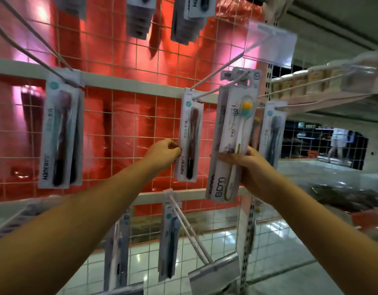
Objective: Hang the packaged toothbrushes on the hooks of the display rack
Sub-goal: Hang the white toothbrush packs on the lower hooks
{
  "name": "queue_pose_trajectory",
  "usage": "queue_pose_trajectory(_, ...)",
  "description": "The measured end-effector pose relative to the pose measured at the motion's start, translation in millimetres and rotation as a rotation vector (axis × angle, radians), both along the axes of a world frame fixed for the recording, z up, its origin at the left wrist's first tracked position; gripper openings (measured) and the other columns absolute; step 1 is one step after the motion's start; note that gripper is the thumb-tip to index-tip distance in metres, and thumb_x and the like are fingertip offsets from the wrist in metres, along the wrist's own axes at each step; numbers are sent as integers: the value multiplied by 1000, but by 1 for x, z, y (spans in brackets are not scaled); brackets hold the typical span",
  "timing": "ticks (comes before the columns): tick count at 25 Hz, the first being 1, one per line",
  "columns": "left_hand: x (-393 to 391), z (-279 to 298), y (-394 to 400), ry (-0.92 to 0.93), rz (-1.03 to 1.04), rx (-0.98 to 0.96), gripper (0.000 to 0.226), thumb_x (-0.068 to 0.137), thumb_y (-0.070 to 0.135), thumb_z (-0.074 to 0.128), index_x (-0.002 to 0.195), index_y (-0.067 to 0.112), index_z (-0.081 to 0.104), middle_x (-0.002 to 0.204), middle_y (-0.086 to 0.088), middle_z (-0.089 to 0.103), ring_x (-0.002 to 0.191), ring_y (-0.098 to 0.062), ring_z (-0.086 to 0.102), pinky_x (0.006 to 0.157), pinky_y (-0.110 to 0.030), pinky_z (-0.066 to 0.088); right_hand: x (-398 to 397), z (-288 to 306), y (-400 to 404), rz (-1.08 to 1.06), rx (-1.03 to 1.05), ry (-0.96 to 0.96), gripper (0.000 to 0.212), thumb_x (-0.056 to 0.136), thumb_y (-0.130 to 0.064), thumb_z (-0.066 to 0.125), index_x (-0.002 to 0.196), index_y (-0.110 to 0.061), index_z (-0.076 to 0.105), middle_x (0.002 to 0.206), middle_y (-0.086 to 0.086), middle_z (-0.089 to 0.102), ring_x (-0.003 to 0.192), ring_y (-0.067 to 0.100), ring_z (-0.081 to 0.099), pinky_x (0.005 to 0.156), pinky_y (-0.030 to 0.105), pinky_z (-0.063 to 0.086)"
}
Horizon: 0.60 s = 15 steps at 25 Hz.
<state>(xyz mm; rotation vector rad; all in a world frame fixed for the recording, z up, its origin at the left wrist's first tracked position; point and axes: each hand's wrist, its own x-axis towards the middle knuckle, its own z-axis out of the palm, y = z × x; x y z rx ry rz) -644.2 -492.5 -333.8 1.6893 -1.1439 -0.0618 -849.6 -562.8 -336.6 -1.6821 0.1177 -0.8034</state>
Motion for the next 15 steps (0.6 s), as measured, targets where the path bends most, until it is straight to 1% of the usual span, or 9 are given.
queue_pose_trajectory(1,0,-2,-2,3,1,1,9,94,20,50,99,15,56,103,-6,64,91,-20,60,68,-27,47,-6,-2,0,3,15,-12,36,70,-14,72,105,-14,61,92,5,73,90,24,70,76,38,58)
queue_pose_trajectory(3,-3,-4,-6,-12,2,24,11,94,22,51,102,15,53,104,-6,61,94,-22,59,70,-28,46,-17,-5,1,13,57,-36,40,67,-15,68,105,-10,61,87,7,72,84,24,70,71,35,58)
queue_pose_trajectory(5,-5,-4,-9,-37,25,38,25,92,23,54,114,12,49,109,-6,57,98,-21,56,73,-30,47,-25,-5,4,33,74,-37,38,66,-15,65,103,-9,61,84,8,72,79,23,70,67,35,59)
queue_pose_trajectory(7,-3,-1,-14,-45,88,37,43,89,26,59,124,9,42,119,-8,54,105,-23,56,81,-33,48,-32,-2,7,65,66,-68,30,67,-13,63,97,-11,62,80,6,72,75,20,71,64,33,58)
queue_pose_trajectory(8,-2,1,-17,-24,110,42,47,88,26,60,127,9,41,122,-10,54,107,-25,56,83,-34,49,-35,0,9,84,65,-96,26,68,-11,61,94,-12,63,79,5,72,75,19,71,64,32,58)
queue_pose_trajectory(11,-6,4,-26,109,76,57,46,88,24,62,126,9,42,122,-12,56,101,-24,57,83,-36,49,-44,1,12,139,71,-144,21,67,-8,59,87,-12,65,79,4,72,76,19,71,67,34,59)
queue_pose_trajectory(13,-13,3,-30,149,47,40,48,87,21,63,129,8,44,125,-11,56,108,-27,56,87,-35,47,-49,-4,10,143,65,-116,25,65,-8,61,90,-12,64,80,3,72,77,19,71,68,36,59)
queue_pose_trajectory(15,-24,0,-32,135,11,10,46,88,17,63,129,6,45,124,-12,56,113,-28,56,89,-33,46,-51,-13,2,121,67,-78,35,61,-11,69,95,-12,63,82,3,72,79,20,71,68,37,59)
